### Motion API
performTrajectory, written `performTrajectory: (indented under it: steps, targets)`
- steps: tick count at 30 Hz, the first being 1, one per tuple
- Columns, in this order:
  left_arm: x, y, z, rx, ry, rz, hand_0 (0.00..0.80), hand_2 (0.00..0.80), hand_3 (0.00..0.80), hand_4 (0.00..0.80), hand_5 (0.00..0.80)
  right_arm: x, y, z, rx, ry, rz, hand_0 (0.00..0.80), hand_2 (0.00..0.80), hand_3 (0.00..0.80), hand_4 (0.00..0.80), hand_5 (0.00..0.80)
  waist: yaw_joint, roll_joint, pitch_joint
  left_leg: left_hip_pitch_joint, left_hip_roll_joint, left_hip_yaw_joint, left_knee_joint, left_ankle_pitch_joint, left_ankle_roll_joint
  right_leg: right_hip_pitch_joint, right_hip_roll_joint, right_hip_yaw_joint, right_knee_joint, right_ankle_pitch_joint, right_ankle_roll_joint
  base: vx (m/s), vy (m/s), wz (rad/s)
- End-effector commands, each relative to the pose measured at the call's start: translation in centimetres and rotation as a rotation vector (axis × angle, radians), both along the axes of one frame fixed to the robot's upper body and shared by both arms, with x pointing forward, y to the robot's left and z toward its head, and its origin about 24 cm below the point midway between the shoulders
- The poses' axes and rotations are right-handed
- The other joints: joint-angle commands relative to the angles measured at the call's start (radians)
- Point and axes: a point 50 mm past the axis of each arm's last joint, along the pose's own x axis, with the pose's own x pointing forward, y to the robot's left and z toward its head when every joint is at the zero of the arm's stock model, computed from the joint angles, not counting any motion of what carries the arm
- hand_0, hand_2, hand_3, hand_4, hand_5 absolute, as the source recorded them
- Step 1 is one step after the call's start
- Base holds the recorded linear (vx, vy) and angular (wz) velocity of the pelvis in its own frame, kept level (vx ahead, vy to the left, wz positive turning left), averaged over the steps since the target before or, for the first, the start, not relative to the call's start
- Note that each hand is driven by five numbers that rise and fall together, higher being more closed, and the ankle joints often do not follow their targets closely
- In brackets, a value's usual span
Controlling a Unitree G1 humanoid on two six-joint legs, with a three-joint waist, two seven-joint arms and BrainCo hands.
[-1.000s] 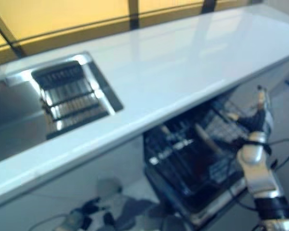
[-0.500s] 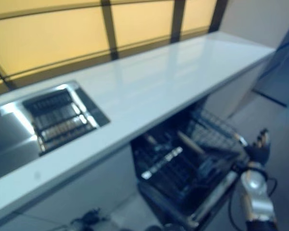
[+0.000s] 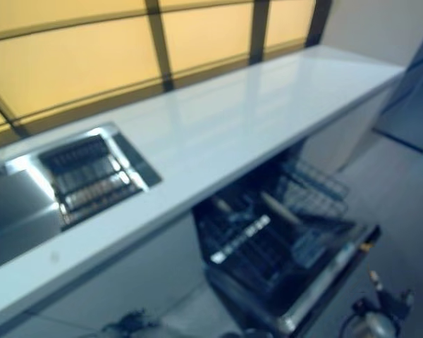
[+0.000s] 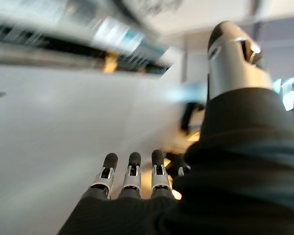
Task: Take plates into dishwasher
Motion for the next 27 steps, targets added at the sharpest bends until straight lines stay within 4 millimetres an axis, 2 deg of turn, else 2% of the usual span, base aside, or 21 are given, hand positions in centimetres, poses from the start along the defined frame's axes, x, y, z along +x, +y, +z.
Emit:
performTrajectory:
  steps: [1, 5, 9, 12, 17, 21, 26, 27]
  targets:
    - [5.0, 0.5, 2.0, 0.008, -0.143, -0.026, 0.000, 0.000, 0.000, 0.000, 0.000, 2.6, -1.5, 1.7, 0.001, -0.164, -0.043, 0.000, 0.000, 0.000, 0.000, 0.000, 0.010, 0.011, 0.112, 0.000, -0.022, -0.014, 0.006, -0.057, 0.030, 0.100, -0.004, -0.017, 0.017, -0.128, 0.041, -0.057, -0.013, 0.05]
    - [6.2, -0.1, 2.5, -0.007, -0.165, -0.043, 0.000, 0.000, 0.000, 0.000, 0.000, 2.2, -1.1, 0.4, 0.084, -0.155, 0.030, 0.000, 0.000, 0.000, 0.000, 0.000, 0.021, 0.040, 0.138, -0.025, -0.027, -0.036, 0.006, -0.045, 0.029, 0.078, -0.019, -0.028, 0.049, -0.142, 0.037, -0.061, 0.014, 0.09]
    - [8.0, -0.4, 3.5, -0.017, -0.213, -0.071, 0.000, 0.000, 0.000, 0.000, 0.000, 3.2, 0.1, -0.6, 0.193, -0.175, 0.172, 0.000, 0.000, 0.000, 0.000, 0.000, 0.042, 0.075, 0.182, -0.074, -0.033, -0.064, 0.006, -0.018, 0.028, 0.038, -0.037, -0.049, 0.097, -0.162, 0.026, -0.119, -0.005, 0.13]
    - [8.7, -0.5, 3.9, -0.023, -0.235, -0.074, 0.000, 0.000, 0.000, 0.000, 0.000, 4.0, 0.5, -0.6, 0.215, -0.199, 0.216, 0.000, 0.000, 0.000, 0.000, 0.000, 0.049, 0.091, 0.202, -0.097, -0.036, -0.079, 0.006, -0.007, 0.029, 0.017, -0.048, -0.058, 0.128, -0.177, 0.022, -0.078, -0.013, 0.13]
    - [9.2, -1.2, 4.2, -0.044, -0.262, -0.087, 0.000, 0.000, 0.000, 0.000, 0.000, 6.2, 1.5, -0.1, 0.219, -0.260, 0.332, 0.000, 0.000, 0.000, 0.000, 0.000, 0.070, 0.129, 0.244, -0.127, -0.052, -0.103, 0.006, 0.007, 0.028, -0.022, -0.074, -0.086, 0.186, -0.202, 0.016, -0.067, 0.014, 0.17]
    - [9.3, -1.6, 4.2, -0.059, -0.268, -0.100, 0.000, 0.000, 0.000, 0.000, 0.000, 8.7, 2.6, 0.9, 0.208, -0.318, 0.460, 0.000, 0.000, 0.000, 0.000, 0.000, 0.083, 0.152, 0.264, -0.152, -0.059, -0.121, 0.006, 0.018, 0.026, -0.045, -0.078, -0.096, 0.203, -0.212, 0.008, -0.052, 0.001, 0.06]
    - [9.1, -2.4, 4.1, -0.081, -0.276, -0.123, 0.000, 0.000, 0.000, 0.000, 0.000, 12.1, 5.2, 2.3, 0.211, -0.413, 0.674, 0.000, 0.000, 0.000, 0.000, 0.000, 0.099, 0.167, 0.279, -0.171, -0.060, -0.133, 0.006, 0.029, 0.022, -0.053, -0.073, -0.107, 0.199, -0.215, -0.004, -0.026, -0.013, 0.02]
    - [9.0, -2.5, 4.0, -0.083, -0.277, -0.124, 0.000, 0.000, 0.000, 0.000, 0.000, 12.2, 5.3, 2.4, 0.210, -0.420, 0.685, 0.000, 0.000, 0.000, 0.000, 0.000, 0.099, 0.168, 0.279, -0.172, -0.060, -0.133, 0.006, 0.029, 0.021, -0.053, -0.072, -0.108, 0.199, -0.216, -0.004, 0.000, 0.000, 0.00]
